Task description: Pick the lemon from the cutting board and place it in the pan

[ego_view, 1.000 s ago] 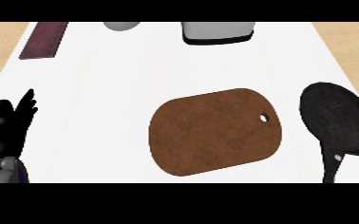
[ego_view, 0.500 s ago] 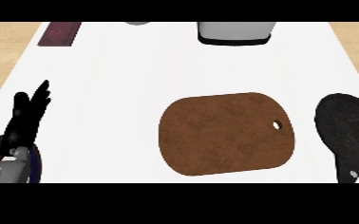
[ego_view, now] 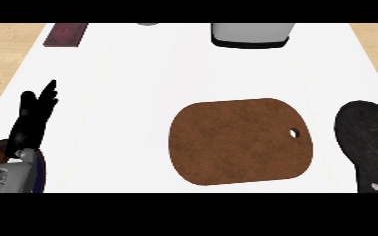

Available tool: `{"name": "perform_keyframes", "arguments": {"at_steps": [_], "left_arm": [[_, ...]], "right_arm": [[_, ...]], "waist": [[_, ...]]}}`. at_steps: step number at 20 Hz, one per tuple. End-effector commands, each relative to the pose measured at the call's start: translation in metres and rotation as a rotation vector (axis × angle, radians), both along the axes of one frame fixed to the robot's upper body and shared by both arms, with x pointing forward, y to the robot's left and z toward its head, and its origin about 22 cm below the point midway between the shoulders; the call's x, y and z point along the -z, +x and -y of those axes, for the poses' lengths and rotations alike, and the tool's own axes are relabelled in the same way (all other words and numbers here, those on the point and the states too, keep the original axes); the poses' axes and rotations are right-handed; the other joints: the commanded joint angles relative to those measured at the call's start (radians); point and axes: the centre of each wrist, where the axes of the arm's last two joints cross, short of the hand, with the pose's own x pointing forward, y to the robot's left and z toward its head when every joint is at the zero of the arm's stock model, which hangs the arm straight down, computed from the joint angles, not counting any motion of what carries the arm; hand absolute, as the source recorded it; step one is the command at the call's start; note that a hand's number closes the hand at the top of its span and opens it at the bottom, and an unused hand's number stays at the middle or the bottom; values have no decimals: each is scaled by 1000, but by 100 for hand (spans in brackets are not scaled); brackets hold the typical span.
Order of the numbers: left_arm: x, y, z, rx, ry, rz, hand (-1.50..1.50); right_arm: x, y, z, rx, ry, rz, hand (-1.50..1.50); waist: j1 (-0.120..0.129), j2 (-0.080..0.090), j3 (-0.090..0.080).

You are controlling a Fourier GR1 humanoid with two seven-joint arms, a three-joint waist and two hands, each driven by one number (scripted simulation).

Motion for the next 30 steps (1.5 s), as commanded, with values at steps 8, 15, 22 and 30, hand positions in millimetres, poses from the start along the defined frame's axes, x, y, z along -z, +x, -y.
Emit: {"name": "perform_keyframes", "arguments": {"at_steps": [8, 15, 22, 30], "left_arm": [[-16, 15, 2, -6, -10, 2, 0], [-17, 6, -5, 31, -7, 7, 0], [-4, 0, -17, 3, 15, 7, 0], [-3, 3, -3, -1, 12, 7, 0]], "right_arm": [[69, 51, -68, -75, 124, -105, 150], [108, 55, -108, -99, 250, -179, -150], [118, 65, -132, -89, 370, -79, -150], [91, 61, -94, -4, 522, 114, -150]], "waist": [[5, 5, 2], [19, 9, 3], [20, 13, 3], [4, 6, 2]]}}
